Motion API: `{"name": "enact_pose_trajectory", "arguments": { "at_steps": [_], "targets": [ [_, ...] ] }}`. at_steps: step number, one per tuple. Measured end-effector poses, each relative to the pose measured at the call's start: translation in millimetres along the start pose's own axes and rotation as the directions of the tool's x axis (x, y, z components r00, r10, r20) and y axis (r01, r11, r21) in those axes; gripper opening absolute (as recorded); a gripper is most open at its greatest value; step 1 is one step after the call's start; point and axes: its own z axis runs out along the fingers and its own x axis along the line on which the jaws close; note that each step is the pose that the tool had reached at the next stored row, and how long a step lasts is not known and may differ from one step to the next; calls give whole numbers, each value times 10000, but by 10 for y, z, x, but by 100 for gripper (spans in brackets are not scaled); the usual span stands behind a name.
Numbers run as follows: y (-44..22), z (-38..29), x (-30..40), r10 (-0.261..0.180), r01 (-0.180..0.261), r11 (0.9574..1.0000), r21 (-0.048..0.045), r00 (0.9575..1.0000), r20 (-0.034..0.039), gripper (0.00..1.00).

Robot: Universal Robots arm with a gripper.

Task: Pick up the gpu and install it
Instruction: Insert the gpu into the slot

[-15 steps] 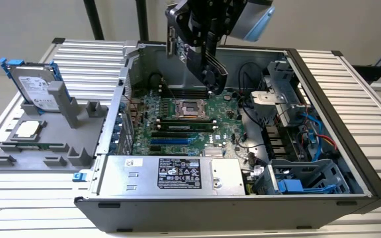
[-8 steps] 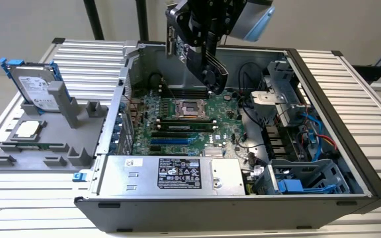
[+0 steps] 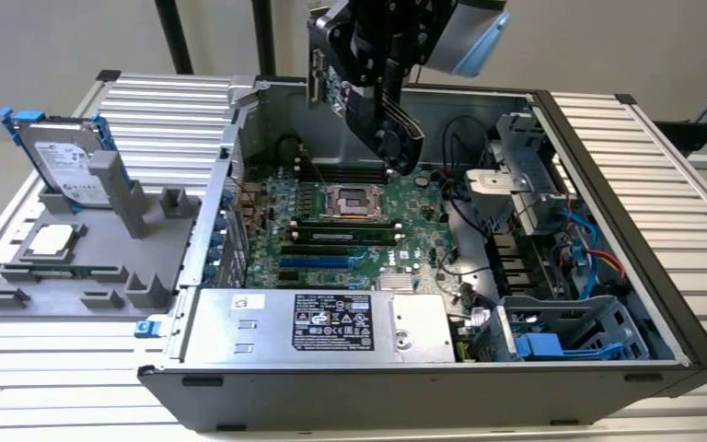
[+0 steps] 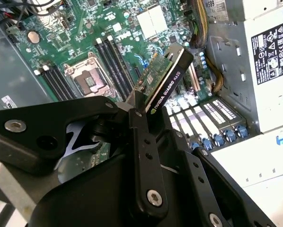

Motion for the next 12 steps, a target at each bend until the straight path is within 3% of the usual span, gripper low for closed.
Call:
{"name": "enact_pose_trajectory", "arguments": {
  "at_steps": [12],
  "targets": [
    [0,-2,0,-629,629,9980,-7,9980,38,0]
  ]
}}
